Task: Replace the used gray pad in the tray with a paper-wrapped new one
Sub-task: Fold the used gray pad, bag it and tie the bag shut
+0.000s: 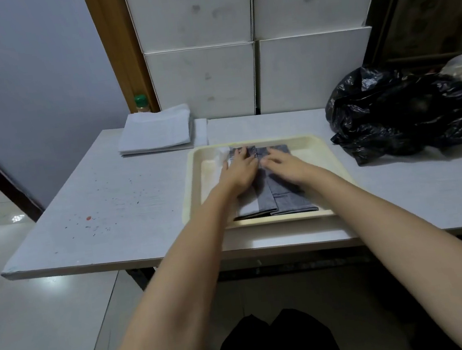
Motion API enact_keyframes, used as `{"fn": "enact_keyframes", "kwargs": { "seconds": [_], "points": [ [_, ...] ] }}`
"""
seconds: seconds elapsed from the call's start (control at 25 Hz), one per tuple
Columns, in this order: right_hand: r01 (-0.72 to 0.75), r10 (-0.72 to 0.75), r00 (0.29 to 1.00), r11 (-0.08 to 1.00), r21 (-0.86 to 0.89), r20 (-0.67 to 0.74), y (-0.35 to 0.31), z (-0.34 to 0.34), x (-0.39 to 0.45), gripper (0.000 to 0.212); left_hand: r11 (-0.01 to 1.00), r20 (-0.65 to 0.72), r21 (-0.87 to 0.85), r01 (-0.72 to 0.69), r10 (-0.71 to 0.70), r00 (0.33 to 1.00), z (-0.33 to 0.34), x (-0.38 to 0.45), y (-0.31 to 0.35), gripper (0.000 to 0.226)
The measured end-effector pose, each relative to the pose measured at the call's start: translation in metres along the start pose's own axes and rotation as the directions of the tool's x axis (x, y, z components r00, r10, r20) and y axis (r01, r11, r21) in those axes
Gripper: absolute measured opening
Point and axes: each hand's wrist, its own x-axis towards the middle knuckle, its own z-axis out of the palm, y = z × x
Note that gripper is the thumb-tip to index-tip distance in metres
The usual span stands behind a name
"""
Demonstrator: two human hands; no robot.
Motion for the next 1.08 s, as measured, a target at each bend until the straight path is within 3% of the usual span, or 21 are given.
{"fn": "enact_keyframes", "kwargs": {
  "seconds": [0.08, 0.12, 0.24, 0.36, 0.44, 0.56, 0.64, 0.8, 0.92, 1.0, 1.08],
  "points": [
    [-0.059, 0.084, 0.972, 0.991, 0.118, -0.218, 0.006, -0.02, -0.002, 0.037, 0.994, -0.224, -0.112, 0.004, -0.029, 0.974, -0.02, -0.007, -0.011, 0.039],
    [-0.128, 0.152, 0.967, 0.984, 0.125, -0.204, 0.007, -0.03, -0.006, 0.033, 0.995, -0.305, -0.072, 0.067, -0.086, 0.948, -0.028, -0.01, -0.019, 0.037],
    [-0.317, 0.318, 0.948, 0.939, -0.131, -0.017, 0.001, -0.039, -0.017, 0.054, 0.965, -0.189, -0.037, 0.261, -0.263, 0.946, -0.033, -0.021, -0.024, 0.039],
    [-0.345, 0.36, 0.933, 0.904, -0.254, 0.011, -0.012, -0.034, -0.019, 0.06, 0.927, -0.158, -0.013, 0.375, -0.372, 0.915, -0.027, -0.019, -0.015, 0.062],
    [-0.4, 0.406, 0.913, 0.91, -0.106, 0.043, -0.016, -0.033, -0.021, 0.057, 0.903, -0.122, -0.037, 0.429, -0.43, 0.895, -0.029, -0.017, -0.011, 0.068],
    [-0.422, 0.417, 0.907, 0.895, 0.142, 0.062, -0.015, -0.036, -0.023, 0.048, 0.852, -0.031, -0.246, 0.462, -0.483, 0.875, -0.036, -0.015, -0.011, 0.04],
    [-0.377, 0.371, 0.926, 0.891, 0.253, 0.072, -0.01, -0.038, -0.02, 0.043, 0.798, -0.001, -0.394, 0.456, -0.497, 0.868, -0.038, -0.016, -0.014, 0.036],
    [-0.286, 0.197, 0.947, 0.877, 0.387, 0.254, 0.001, -0.038, -0.02, 0.056, 0.746, 0.053, -0.543, 0.386, -0.429, 0.902, -0.04, -0.016, -0.018, 0.018],
    [-0.253, 0.136, 0.964, 0.735, 0.629, 0.228, 0.01, -0.031, -0.019, 0.058, 0.636, 0.087, -0.694, 0.339, -0.394, 0.915, -0.043, -0.018, -0.023, 0.017],
    [-0.257, 0.161, 0.966, 0.634, 0.729, 0.201, 0.014, -0.028, -0.018, 0.056, 0.645, 0.031, -0.701, 0.305, -0.4, 0.916, -0.039, -0.015, -0.031, 0.017],
    [-0.239, 0.18, 0.97, 0.61, 0.755, 0.162, 0.017, -0.024, -0.014, 0.054, 0.67, -0.057, -0.706, 0.231, -0.379, 0.924, -0.038, -0.01, -0.036, 0.031]
  ]
}}
